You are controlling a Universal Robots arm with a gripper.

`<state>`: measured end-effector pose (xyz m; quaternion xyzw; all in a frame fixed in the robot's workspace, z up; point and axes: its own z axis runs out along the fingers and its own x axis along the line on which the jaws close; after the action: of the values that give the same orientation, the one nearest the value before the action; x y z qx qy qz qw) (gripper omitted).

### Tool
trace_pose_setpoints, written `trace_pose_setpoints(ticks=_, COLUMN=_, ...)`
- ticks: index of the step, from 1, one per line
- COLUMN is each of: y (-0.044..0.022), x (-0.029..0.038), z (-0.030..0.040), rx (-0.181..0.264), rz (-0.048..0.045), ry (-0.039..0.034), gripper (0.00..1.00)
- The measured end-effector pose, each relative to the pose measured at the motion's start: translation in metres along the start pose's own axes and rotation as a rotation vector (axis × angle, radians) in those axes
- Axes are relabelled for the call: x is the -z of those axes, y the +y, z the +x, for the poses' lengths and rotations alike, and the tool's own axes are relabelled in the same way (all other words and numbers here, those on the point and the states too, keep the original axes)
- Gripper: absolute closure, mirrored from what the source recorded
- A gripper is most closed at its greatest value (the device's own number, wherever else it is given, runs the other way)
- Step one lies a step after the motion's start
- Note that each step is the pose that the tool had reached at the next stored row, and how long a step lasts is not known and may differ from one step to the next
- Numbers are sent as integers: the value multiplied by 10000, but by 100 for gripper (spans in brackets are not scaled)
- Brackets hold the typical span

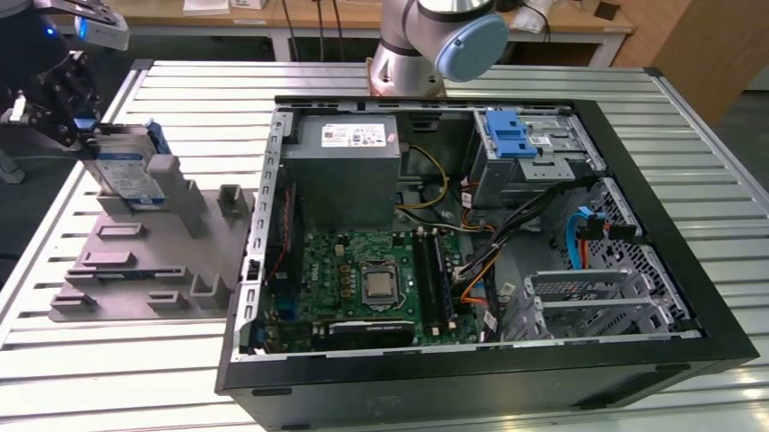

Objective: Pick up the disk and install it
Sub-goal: 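Pick up the disk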

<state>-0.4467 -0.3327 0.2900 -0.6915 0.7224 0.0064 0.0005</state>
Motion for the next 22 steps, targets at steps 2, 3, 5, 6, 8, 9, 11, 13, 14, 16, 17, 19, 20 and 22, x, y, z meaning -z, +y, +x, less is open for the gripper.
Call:
trace_pose_setpoints(ticks=2, y=0, x=-2, z=0, rx=1, rz=2, ry=-1, gripper=56)
trace_pose_setpoints(ticks=3, y=0, x=-3, z=0, rx=1, rz=2, ry=-1, gripper=56)
trace_pose_setpoints(ticks=5, y=0, x=-3, z=0, rx=0, rz=1, ry=-1, gripper=56)
trace_pose_setpoints(ticks=6, y=0, x=-3, z=0, rx=0, rz=2, ry=-1, gripper=58)
trace_pose_setpoints(ticks=8, y=0, x=-3, z=0, rx=0, rz=2, ry=0, gripper=64)
trace_pose_setpoints(ticks=9, y=0, x=-3, z=0, rx=0, rz=2, ry=-1, gripper=64)
trace_pose_setpoints(ticks=11, y=0, x=-3, z=0, rx=1, rz=2, ry=0, gripper=64)
trace_pose_setpoints(ticks=13, y=0, x=0, z=0, rx=0, rz=3, ry=-1, gripper=64)
trace_pose_setpoints(ticks=14, y=0, x=9, z=0, rx=1, rz=4, ry=-2, gripper=64)
trace_pose_setpoints(ticks=16, y=0, x=36, z=0, rx=0, rz=4, ry=-2, gripper=64)
trace_pose_setpoints(ticks=17, y=0, x=51, z=0, rx=0, rz=3, ry=-2, gripper=64)
trace_pose_setpoints(ticks=19, y=0, x=78, z=-1, rx=0, rz=3, ry=-1, gripper=64)
trace_pose_setpoints(ticks=20, y=1, x=93, z=-1, rx=0, rz=2, ry=-1, gripper=64)
trace_pose_setpoints(ticks=22, y=1, x=106, z=-1, rx=0, rz=4, ry=-2, gripper=64)
